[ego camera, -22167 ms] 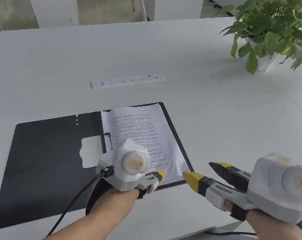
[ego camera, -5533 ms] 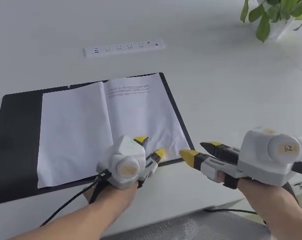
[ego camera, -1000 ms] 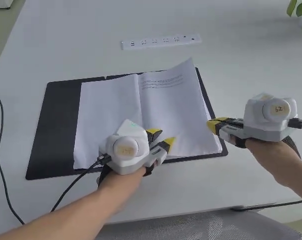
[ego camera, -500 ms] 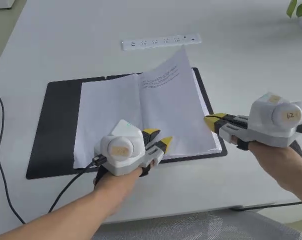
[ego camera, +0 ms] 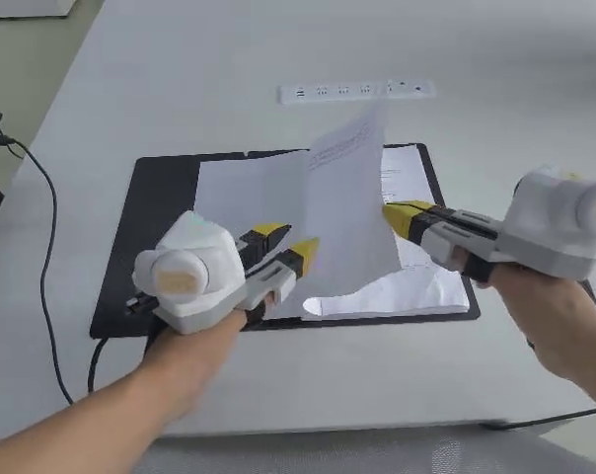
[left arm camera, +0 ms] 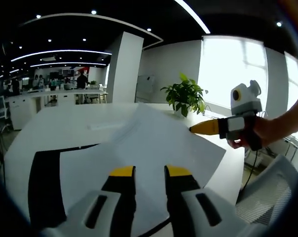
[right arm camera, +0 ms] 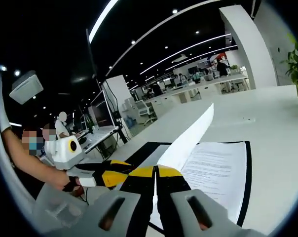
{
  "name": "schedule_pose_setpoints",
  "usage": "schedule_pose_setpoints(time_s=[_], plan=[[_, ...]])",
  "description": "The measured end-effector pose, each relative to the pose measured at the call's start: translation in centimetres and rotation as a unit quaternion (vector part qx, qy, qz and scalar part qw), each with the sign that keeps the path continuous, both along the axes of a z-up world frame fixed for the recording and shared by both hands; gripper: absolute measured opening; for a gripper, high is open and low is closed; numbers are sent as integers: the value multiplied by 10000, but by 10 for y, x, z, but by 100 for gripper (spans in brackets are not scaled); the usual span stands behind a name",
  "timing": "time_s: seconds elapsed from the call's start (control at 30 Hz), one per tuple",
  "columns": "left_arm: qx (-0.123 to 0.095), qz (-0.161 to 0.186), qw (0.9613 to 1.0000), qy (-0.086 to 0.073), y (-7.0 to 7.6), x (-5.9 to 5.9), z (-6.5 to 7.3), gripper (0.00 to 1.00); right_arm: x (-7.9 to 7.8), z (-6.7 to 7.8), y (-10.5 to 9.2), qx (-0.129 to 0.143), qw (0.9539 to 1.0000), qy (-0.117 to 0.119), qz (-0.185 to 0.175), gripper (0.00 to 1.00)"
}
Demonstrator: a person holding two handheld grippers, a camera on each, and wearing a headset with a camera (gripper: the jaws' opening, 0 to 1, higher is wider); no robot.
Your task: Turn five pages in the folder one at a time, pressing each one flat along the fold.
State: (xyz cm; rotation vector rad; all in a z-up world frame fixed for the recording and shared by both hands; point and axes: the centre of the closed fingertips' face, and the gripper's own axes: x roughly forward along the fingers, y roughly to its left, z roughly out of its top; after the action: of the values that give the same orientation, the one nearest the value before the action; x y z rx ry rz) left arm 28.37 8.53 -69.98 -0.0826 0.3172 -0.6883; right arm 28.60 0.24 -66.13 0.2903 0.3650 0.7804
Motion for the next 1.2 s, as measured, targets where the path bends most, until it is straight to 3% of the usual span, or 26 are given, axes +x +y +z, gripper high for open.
schedule_pose_setpoints(time_s=[0.13,0.27,0.63,0.87,1.2], plan=[[79,139,9999,-38,29,-6,5,22,0,12,26,243,9996,-56,166,0],[143,307,9994,-80,58,-12,9,21,-1,14,55,346,9987,-31,374,0],[243,734,9970,-76,123,-26,14,20,3,-8,116,239,9970,206,710,0],[272,853,9960,-20,142,-35,10,19,7,-35,139,112,9958,524,740,0],[383,838,9956,180,152,-47,-9,19,18,-79,165,-5,9908,1197,630,0]])
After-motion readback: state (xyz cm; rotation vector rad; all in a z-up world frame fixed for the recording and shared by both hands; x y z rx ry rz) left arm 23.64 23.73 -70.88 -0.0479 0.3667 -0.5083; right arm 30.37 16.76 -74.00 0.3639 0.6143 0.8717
